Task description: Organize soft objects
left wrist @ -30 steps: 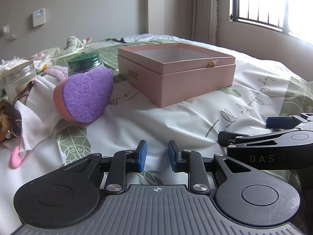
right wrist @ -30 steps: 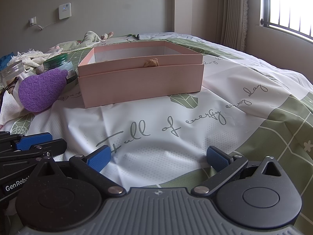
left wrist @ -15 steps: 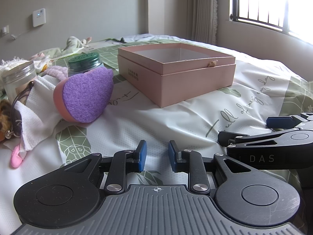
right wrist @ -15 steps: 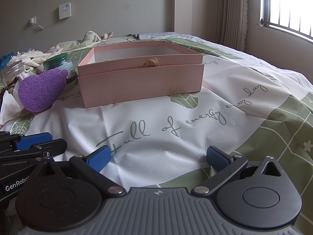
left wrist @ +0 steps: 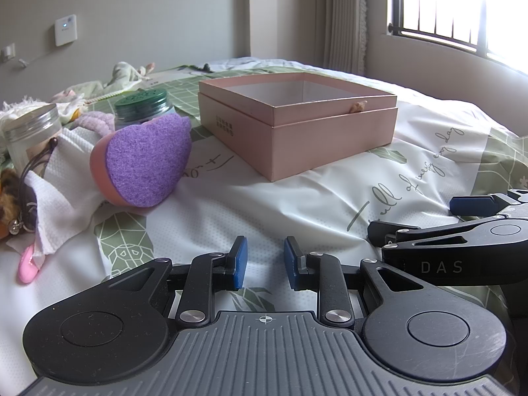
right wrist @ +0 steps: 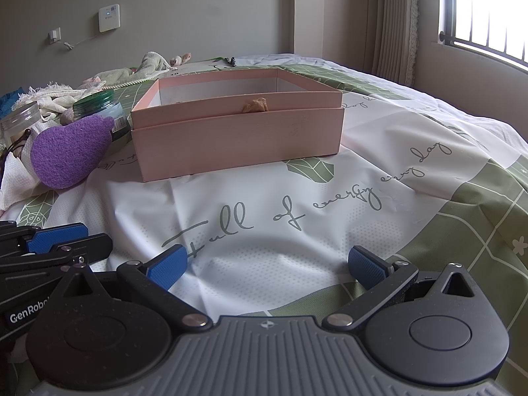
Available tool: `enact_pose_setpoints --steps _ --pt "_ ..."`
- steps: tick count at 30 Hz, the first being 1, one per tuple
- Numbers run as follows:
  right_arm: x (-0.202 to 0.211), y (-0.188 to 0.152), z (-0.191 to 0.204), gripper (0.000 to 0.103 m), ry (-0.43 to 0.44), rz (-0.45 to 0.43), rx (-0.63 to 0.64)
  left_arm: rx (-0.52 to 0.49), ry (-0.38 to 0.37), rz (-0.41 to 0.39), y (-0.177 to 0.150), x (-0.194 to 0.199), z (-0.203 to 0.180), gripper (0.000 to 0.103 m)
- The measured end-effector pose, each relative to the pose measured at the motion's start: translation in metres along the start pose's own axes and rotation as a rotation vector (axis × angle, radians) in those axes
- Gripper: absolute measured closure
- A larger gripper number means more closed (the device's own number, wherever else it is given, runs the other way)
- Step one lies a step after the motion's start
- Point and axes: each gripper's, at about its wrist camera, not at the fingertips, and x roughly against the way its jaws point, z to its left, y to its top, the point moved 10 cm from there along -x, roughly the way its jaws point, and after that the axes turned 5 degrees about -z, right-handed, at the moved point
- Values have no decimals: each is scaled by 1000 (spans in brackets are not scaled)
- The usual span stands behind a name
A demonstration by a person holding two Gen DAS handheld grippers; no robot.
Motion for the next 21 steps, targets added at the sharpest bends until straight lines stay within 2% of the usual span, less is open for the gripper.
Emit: enact_pose_setpoints --steps 11,15,18,21 --pt "0 1 0 0 -4 -1 9 3 -2 -1 2 1 0 76" --pt "0 2 -1 0 5 11 -1 77 -43 9 3 2 5 76" --pt "-3 5 -4 0 44 86 -19 148 -96 60 6 2 13 76" --pt "-6 5 -5 0 64 162 -9 179 -159 145 13 2 21 76"
